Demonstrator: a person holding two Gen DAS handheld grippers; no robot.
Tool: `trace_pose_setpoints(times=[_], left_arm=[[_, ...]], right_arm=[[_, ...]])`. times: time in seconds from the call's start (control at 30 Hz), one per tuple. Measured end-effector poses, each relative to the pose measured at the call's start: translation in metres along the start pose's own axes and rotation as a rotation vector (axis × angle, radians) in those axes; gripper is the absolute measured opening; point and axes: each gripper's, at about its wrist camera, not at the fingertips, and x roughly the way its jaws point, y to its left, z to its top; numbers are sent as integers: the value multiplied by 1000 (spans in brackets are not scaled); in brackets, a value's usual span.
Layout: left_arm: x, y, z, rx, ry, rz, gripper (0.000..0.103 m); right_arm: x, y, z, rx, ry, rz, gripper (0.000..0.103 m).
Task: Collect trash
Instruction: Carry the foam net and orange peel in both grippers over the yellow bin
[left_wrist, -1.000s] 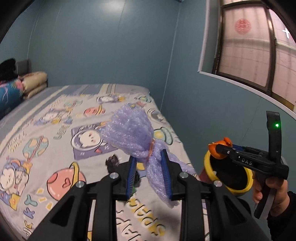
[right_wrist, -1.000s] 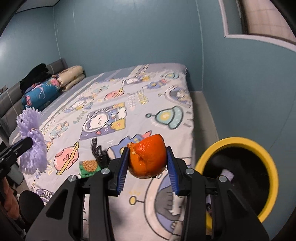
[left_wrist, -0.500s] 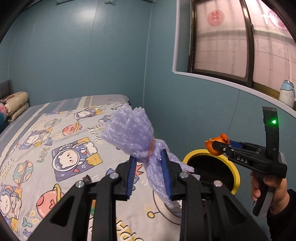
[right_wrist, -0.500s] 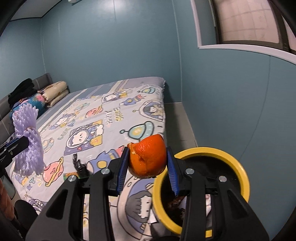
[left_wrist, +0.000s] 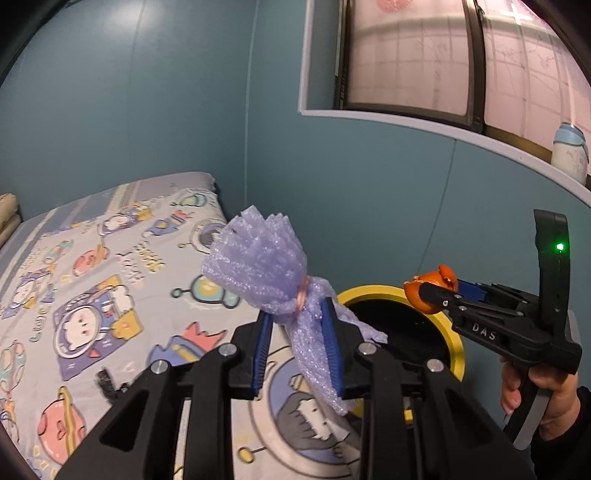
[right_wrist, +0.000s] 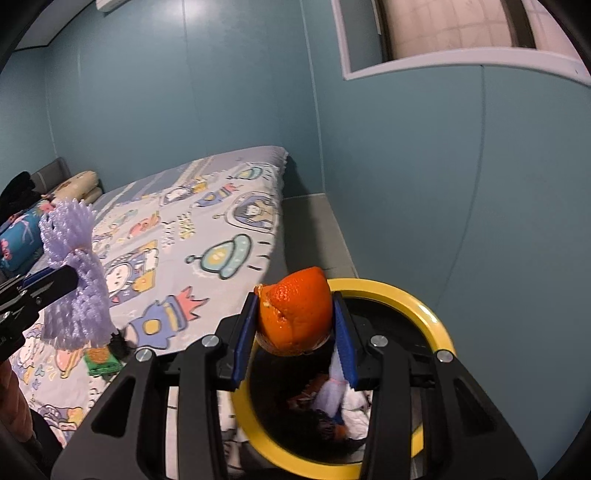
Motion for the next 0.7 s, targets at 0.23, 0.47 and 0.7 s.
trace_pose_setpoints(times=[0.23, 0.47, 0.7], left_arm=[[44, -27, 1, 23, 42, -46, 25], [81, -38, 2, 12, 84, -61, 25], [116, -46, -4, 4, 138, -59, 25]], right_arm=[[13, -30, -6, 31, 38, -39, 37], [29, -43, -10, 46, 67, -52, 37], [44, -55, -15, 63, 98, -67, 37]])
